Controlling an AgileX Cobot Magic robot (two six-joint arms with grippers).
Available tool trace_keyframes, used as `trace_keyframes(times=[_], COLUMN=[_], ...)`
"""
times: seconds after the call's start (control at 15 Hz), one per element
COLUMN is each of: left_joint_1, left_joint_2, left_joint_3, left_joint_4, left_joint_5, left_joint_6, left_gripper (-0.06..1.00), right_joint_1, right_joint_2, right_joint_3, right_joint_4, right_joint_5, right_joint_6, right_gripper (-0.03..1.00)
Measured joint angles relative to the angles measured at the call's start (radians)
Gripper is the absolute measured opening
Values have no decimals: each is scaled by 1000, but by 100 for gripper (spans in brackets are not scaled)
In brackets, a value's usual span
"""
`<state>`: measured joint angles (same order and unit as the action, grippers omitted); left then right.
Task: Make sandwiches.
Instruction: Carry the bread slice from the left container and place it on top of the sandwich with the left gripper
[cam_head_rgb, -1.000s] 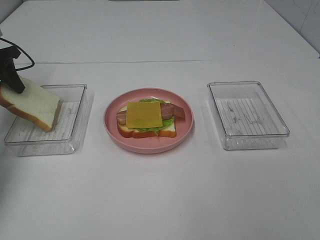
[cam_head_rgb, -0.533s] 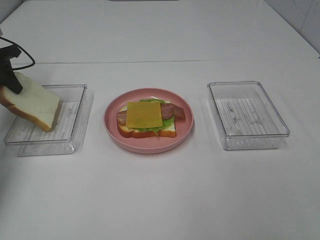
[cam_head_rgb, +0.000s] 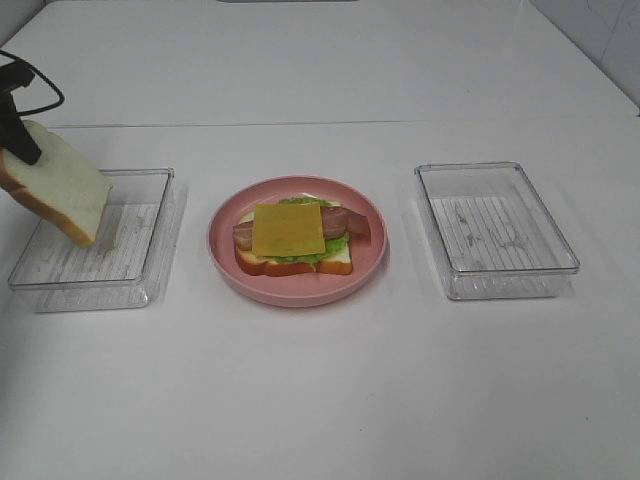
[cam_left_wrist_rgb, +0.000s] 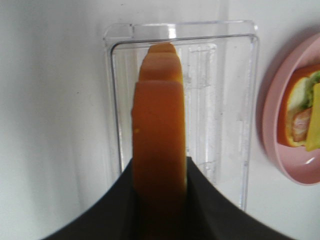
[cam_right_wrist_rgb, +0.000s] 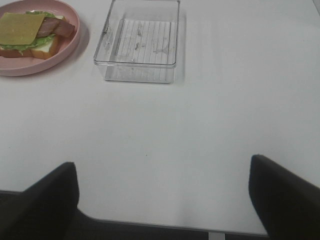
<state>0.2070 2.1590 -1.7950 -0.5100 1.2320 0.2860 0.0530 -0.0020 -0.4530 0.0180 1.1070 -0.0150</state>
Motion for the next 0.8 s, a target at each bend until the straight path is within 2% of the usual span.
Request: trace_keyframes(times=[0.07,0.4,0.8], left_joint_1=[0,-38,-307], left_joint_2=[-48,-141,-100], left_joint_3=[0,0,0], left_joint_4=[-59,-198,-360], left_joint_5=[-2,-11,-32], left_joint_6=[-2,45,70], left_gripper=[18,18,18], right_joint_1=[0,0,0], right_joint_2=[0,0,0], right_joint_3=[0,0,0], right_joint_4=[0,0,0], right_joint_5=[0,0,0], right_joint_6=[0,0,0], right_gripper=[89,89,89])
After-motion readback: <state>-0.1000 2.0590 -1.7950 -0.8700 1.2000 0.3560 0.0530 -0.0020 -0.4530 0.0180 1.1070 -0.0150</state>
